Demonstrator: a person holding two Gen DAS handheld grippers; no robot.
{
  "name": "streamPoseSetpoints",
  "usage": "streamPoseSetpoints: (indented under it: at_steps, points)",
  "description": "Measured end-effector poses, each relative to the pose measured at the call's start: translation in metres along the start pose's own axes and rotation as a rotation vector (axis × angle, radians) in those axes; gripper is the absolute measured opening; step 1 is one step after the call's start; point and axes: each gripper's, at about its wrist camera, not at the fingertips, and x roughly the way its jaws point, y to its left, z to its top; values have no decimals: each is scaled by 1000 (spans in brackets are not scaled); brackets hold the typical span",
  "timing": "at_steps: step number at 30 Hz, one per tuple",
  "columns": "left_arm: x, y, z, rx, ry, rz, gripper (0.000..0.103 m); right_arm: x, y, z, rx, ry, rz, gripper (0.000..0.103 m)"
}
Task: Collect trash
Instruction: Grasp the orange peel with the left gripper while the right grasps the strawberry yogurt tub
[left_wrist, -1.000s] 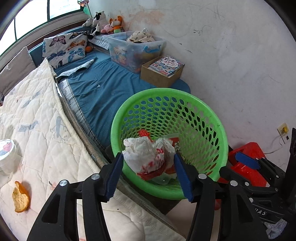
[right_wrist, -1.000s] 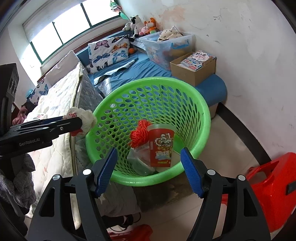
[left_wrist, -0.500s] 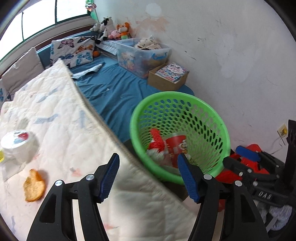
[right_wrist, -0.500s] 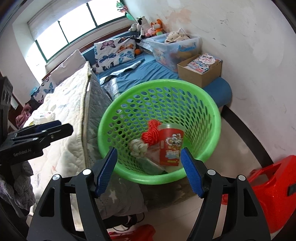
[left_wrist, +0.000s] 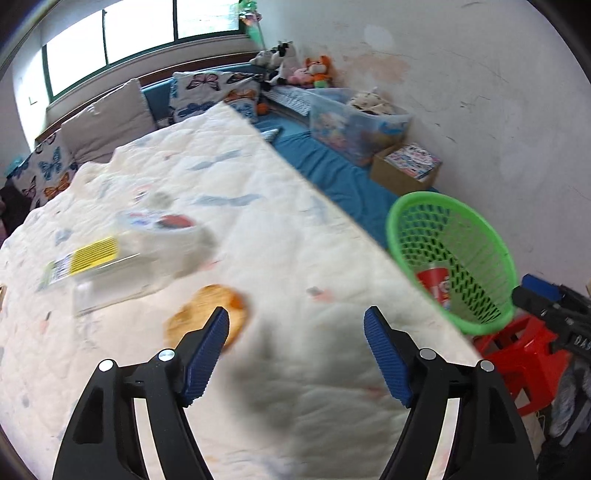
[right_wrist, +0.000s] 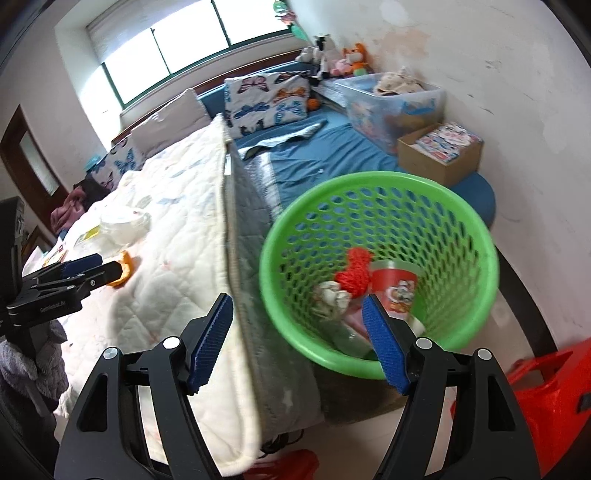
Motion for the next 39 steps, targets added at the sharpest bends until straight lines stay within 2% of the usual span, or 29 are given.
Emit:
streamPoseSetpoints:
  at_steps: [5, 9, 14, 24, 28, 31, 34, 39]
  points:
    - [2, 38, -11, 24, 22, 32, 76, 6, 22, 4, -26, 7, 44, 73]
    - [11, 62, -18, 50, 62, -8, 79, 13, 37, 7, -49, 18, 64, 73]
    - [26, 71, -19, 127, 93, -63, 81, 21, 54, 10, -78, 33, 80, 73]
    - [42, 72, -22, 239, 99, -101, 81, 36, 73, 19, -96, 54, 89, 73]
    - [43, 74, -20, 259, 89, -136, 73, 42, 81, 22, -112, 63, 93, 73]
    - [41, 76, -20, 258, 80, -145, 61, 45, 91, 23, -127, 66, 102, 73]
    - [37, 79, -21, 254, 74, -150, 50, 49, 97, 24, -137, 68, 110, 73]
    - [29, 80, -25, 235, 52, -139, 39, 52, 110, 26, -159, 68, 131, 73]
